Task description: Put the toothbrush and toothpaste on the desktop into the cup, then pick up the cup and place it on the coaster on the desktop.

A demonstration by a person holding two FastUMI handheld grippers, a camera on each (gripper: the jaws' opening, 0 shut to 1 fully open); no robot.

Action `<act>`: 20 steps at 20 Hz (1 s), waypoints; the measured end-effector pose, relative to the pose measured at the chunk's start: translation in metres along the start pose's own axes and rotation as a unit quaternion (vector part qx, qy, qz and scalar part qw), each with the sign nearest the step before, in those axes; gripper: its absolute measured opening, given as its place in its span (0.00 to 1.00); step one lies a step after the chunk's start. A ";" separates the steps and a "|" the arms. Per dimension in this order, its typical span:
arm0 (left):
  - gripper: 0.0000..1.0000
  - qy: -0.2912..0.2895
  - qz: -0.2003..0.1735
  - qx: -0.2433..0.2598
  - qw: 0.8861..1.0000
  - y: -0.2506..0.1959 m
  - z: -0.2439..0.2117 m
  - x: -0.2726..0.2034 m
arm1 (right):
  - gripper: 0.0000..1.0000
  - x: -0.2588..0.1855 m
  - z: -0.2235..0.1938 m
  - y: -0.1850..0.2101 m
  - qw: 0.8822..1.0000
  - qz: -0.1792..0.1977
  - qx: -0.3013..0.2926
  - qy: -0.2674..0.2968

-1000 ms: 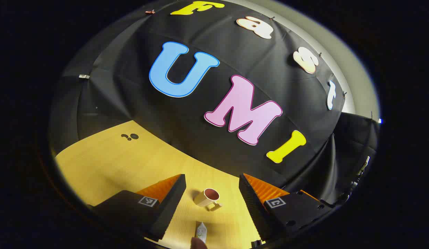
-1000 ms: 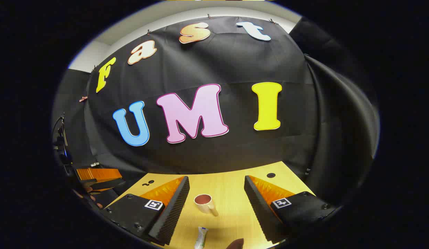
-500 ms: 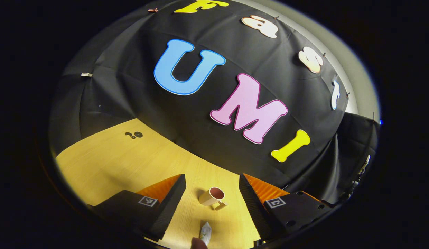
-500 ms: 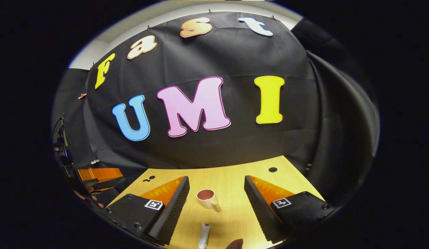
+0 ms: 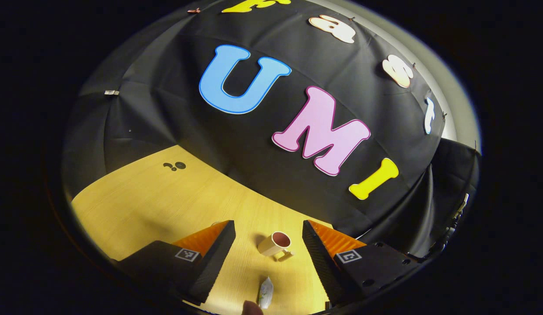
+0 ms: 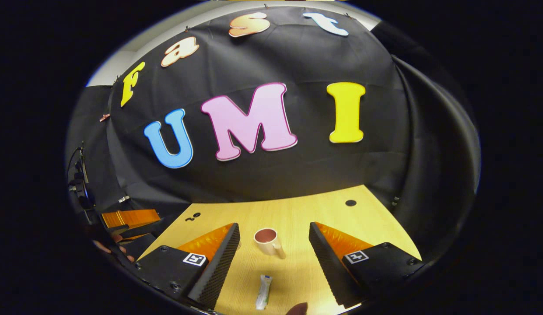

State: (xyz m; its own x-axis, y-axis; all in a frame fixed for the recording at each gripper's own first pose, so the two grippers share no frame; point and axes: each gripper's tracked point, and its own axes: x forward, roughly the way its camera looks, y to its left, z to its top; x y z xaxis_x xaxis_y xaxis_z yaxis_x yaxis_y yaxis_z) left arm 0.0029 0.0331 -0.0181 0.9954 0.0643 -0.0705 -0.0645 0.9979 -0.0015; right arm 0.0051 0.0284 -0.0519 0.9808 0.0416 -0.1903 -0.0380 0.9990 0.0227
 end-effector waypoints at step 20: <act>0.98 0.058 0.047 0.001 0.997 0.052 -0.053 -0.024 | 0.98 0.061 -0.250 0.010 0.925 -0.023 0.038 0.377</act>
State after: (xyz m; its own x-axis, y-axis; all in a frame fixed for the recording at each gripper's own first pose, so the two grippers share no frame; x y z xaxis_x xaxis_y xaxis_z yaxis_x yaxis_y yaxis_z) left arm -0.0284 0.0834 -0.0691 0.9703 0.1557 -0.1852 -0.1559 0.9877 0.0133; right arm 0.0172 0.0447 -0.3091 0.5688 0.0268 -0.8221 0.0416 0.9973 0.0613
